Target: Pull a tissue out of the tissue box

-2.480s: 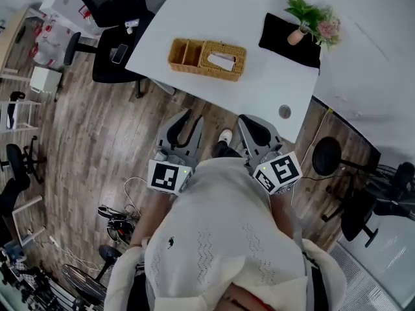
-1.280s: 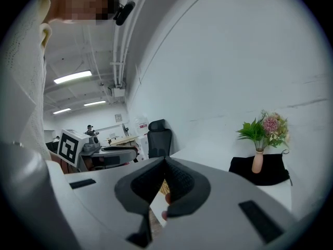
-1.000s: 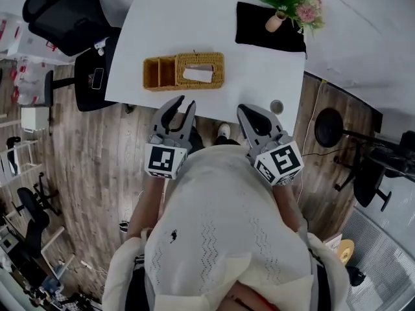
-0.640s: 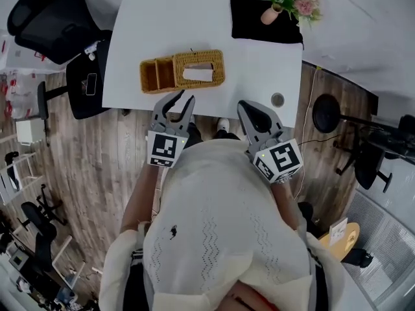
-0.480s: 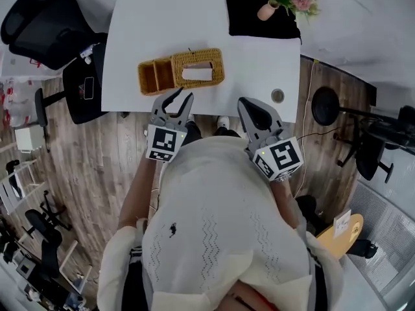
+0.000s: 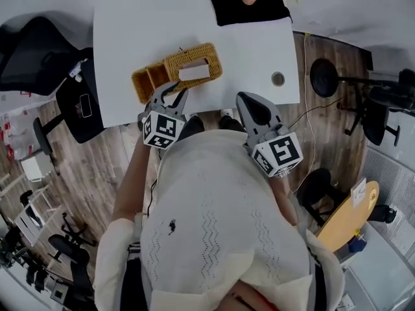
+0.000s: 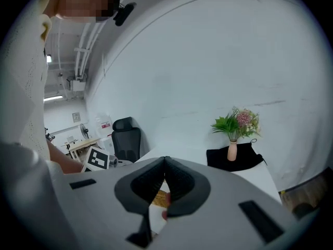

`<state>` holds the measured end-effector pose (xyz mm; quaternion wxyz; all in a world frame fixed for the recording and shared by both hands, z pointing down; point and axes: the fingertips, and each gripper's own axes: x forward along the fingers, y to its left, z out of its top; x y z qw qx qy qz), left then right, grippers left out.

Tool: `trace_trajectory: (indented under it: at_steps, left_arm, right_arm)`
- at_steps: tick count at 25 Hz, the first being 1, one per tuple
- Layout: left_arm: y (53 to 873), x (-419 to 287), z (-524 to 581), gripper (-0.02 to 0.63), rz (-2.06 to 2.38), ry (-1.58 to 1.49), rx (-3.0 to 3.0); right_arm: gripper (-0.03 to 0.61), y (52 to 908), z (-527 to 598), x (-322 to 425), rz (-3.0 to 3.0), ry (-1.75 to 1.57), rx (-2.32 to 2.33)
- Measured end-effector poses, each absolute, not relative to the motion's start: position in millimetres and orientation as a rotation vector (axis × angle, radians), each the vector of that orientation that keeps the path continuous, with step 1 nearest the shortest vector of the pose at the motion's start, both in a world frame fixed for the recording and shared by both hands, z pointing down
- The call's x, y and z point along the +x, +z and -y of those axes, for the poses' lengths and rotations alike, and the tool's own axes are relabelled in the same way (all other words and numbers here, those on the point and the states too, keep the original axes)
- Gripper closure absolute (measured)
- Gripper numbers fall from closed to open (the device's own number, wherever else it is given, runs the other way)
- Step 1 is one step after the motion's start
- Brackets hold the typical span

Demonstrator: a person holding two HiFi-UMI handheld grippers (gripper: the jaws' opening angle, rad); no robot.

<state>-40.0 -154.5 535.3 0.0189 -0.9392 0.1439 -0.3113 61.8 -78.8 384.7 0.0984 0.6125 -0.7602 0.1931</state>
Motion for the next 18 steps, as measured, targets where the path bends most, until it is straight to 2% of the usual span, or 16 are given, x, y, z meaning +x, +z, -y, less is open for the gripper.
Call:
trace_trajectory:
  at_steps: [18]
  left_arm:
    - [588,-33,170,0.509,-0.122,-1.139,-2.658]
  right_arm:
    - [0.577,398,81,53,2.084,0.633,1.965]
